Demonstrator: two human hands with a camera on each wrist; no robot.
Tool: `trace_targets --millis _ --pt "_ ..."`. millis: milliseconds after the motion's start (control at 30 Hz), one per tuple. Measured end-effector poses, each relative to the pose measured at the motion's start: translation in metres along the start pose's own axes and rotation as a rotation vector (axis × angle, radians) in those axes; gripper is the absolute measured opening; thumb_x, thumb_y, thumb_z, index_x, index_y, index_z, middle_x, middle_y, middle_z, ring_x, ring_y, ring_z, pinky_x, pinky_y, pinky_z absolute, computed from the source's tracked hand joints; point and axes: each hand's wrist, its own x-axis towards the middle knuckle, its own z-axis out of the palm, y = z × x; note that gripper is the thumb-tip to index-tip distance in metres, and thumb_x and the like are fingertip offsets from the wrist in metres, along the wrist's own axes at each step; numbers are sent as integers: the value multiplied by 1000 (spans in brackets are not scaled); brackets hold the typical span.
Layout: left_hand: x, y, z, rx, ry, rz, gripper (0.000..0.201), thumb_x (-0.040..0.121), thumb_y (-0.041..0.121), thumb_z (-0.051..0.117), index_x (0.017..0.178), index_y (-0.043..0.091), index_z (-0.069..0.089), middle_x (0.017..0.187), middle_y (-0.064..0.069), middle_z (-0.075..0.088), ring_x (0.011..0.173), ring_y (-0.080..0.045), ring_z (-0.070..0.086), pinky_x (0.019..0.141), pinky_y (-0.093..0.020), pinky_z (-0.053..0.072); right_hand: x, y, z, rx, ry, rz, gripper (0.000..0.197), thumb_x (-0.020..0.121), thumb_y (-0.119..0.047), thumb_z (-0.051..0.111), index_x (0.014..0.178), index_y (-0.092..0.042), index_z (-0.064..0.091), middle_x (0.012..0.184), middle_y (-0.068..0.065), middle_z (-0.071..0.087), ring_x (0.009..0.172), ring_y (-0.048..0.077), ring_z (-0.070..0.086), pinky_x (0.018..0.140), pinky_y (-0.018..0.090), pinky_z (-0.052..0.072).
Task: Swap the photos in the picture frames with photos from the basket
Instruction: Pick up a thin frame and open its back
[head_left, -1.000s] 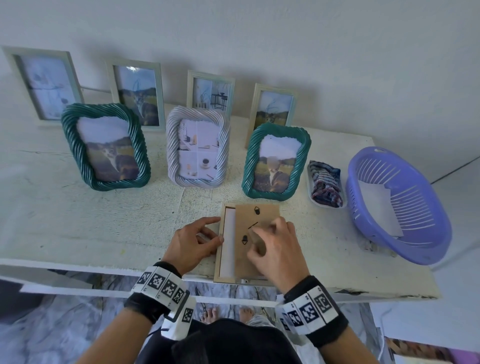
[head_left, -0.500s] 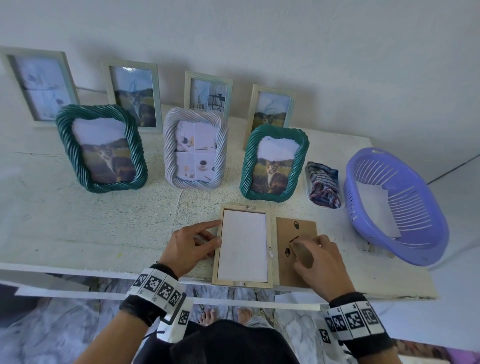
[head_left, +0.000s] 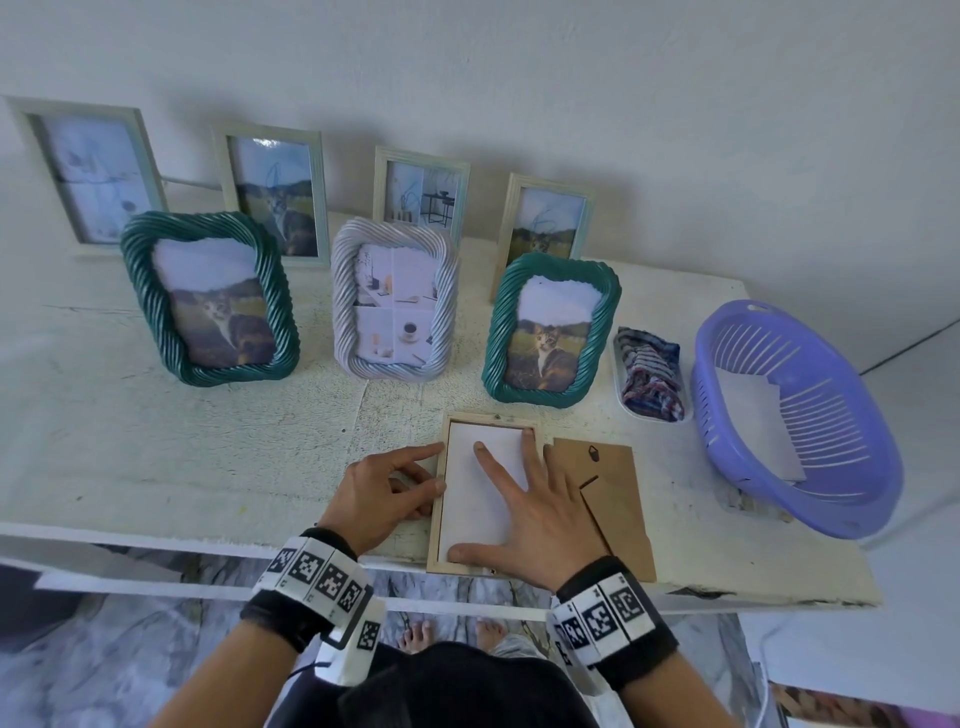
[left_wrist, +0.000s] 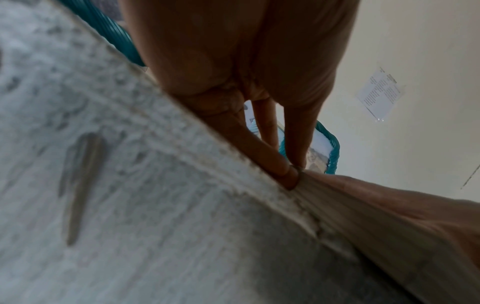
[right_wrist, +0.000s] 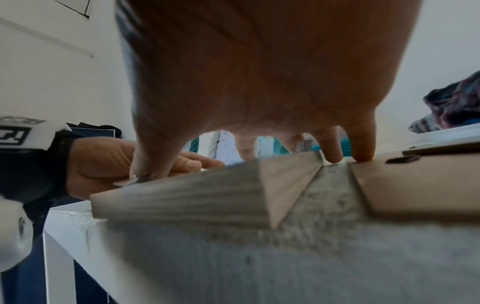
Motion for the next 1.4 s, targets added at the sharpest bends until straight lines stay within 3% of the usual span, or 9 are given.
trace_targets --millis 467,733,933,1033,1100,1200,1267,1333,1400 --pt "2 -3 0 -1 -2 8 40 81 17 79 116 32 68 82 1 73 67 -18 72 70 -36 61 7 -5 -6 0 -40 14 125 57 -90 54 149 -41 -15 158 16 -23 146 41 -13 118 53 3" --pt "0 -1 0 -2 -6 12 40 82 15 77 116 33 67 80 3 72 66 -20 72 70 -40 62 5 -4 -7 3 106 -13 110 66 -85 47 151 -40 -4 160 17 9 146 40 6 118 48 11" --pt "-4 18 5 66 84 131 47 82 57 64 123 36 60 87 9 69 74 -7 65 59 -29 57 -7 0 -11 216 194 -47 113 65 -79 62 150 -44 -3 162 6 -1 148 24 4 117 42 20" --pt "-7 34 10 -156 -22 133 52 85 16 73 129 32 50 88 -4 71 79 -16 67 64 -33 60 -17 2 -13 371 189 -101 116 62 -74 70 149 -46 -2 160 -6 -20 148 11 -8 117 35 20" --pt "-7 40 13 -212 -44 140 50 86 2 70 123 29 51 85 -11 69 77 -22 67 64 -37 60 -24 4 -14 505 244 -123 110 66 -67 74 150 -47 7 157 -14 -25 140 -11 -8 111 13 20" --pt "-4 42 15 -270 -3 124 35 87 -2 66 108 22 53 82 -13 68 77 -28 66 63 -41 60 -30 8 -16 686 438 -133 70 86 -40 70 144 -44 30 159 -7 13 135 -18 14 105 4 24" --pt "-3 41 15 -251 29 121 24 88 -2 66 100 17 59 82 -11 67 76 -28 65 61 -38 59 -33 12 -15 799 554 -122 52 93 -20 61 137 -39 42 128 -2 54 112 0 51 95 26 45" --pt "-2 39 17 -148 40 150 17 89 2 66 97 18 66 86 -4 70 79 -26 66 62 -33 60 -38 9 -20 918 578 -104 52 95 -8 55 134 -41 46 81 2 54 70 17 51 68 34 47" --pt "-5 39 19 -56 32 163 11 91 20 67 100 22 71 96 4 71 86 -17 68 64 -30 60 -46 4 -29 1052 541 -135 56 96 -6 56 139 -39 41 70 6 54 63 25 50 62 37 47"
